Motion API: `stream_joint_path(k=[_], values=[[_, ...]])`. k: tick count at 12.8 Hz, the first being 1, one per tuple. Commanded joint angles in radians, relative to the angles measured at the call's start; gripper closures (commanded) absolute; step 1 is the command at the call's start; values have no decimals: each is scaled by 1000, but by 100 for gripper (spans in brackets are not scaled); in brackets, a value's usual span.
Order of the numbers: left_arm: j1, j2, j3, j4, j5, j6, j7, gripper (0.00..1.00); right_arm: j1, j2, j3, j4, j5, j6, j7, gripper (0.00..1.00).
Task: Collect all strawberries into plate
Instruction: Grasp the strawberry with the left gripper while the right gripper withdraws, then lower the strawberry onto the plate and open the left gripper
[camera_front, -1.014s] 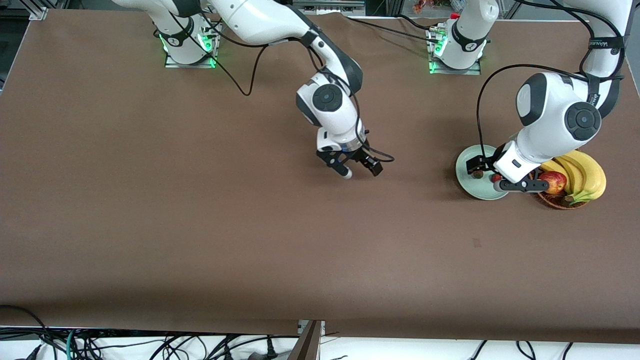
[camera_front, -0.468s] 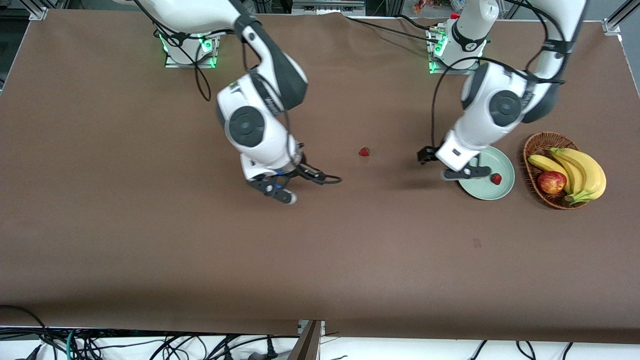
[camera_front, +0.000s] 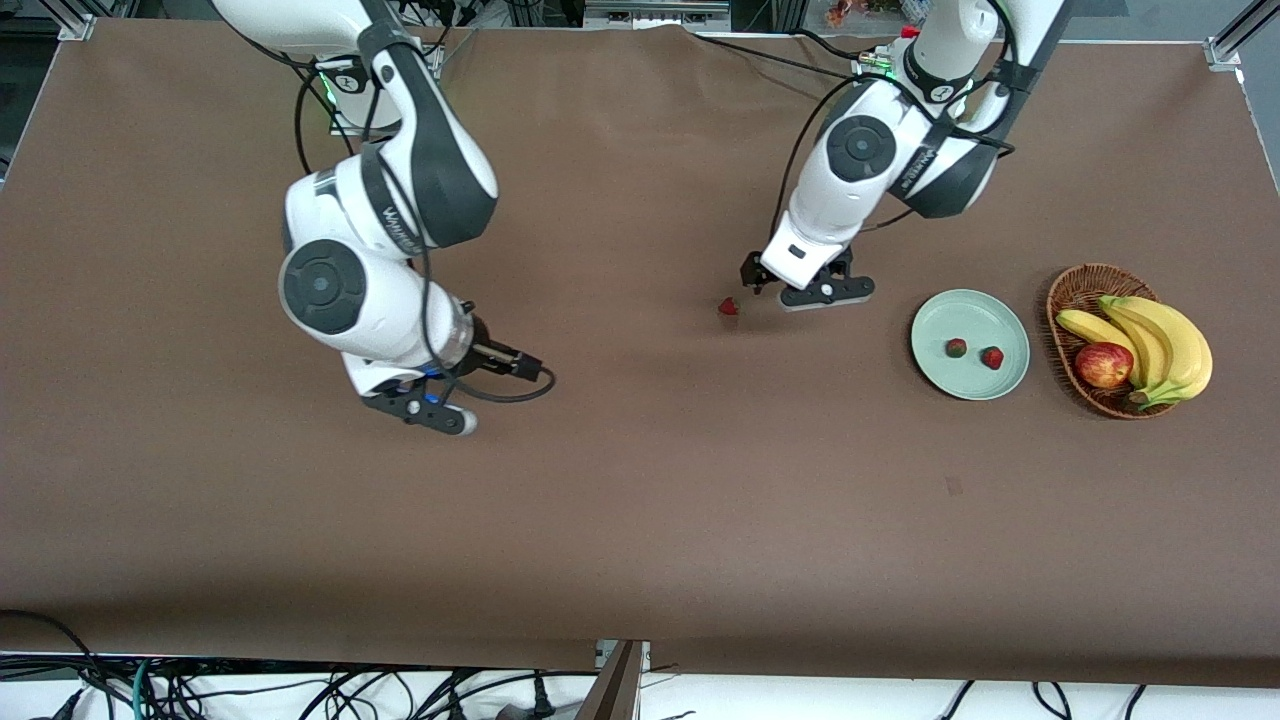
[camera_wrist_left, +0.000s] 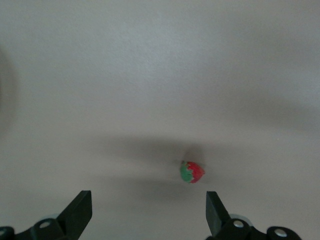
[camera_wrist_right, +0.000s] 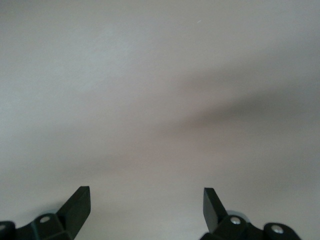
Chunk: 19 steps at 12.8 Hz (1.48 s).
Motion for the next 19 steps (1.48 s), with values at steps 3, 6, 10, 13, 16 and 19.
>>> stream_joint_path(k=[3, 6, 10, 13, 16, 19], values=[[-66, 162, -6, -13, 253, 149, -318, 0, 10, -101, -24, -79, -7, -42, -13, 1], [-75, 242, -8, 12, 366, 197, -451, 0, 10, -182, -48, -139, -10, -64, -77, 0], [-86, 340, -3, 82, 368, 198, -465, 0, 10, -230, -131, -158, -10, -136, -227, 1], [-91, 352, 3, 84, 369, 198, -466, 2, 10, -271, -169, -161, -13, -191, -267, 0], [-89, 358, 5, 90, 369, 198, -474, 43, 11, -338, -185, -197, -54, -228, -289, 0], [-88, 357, 5, 90, 369, 197, -483, 68, 2, -446, -211, -303, -108, -226, -393, 1]])
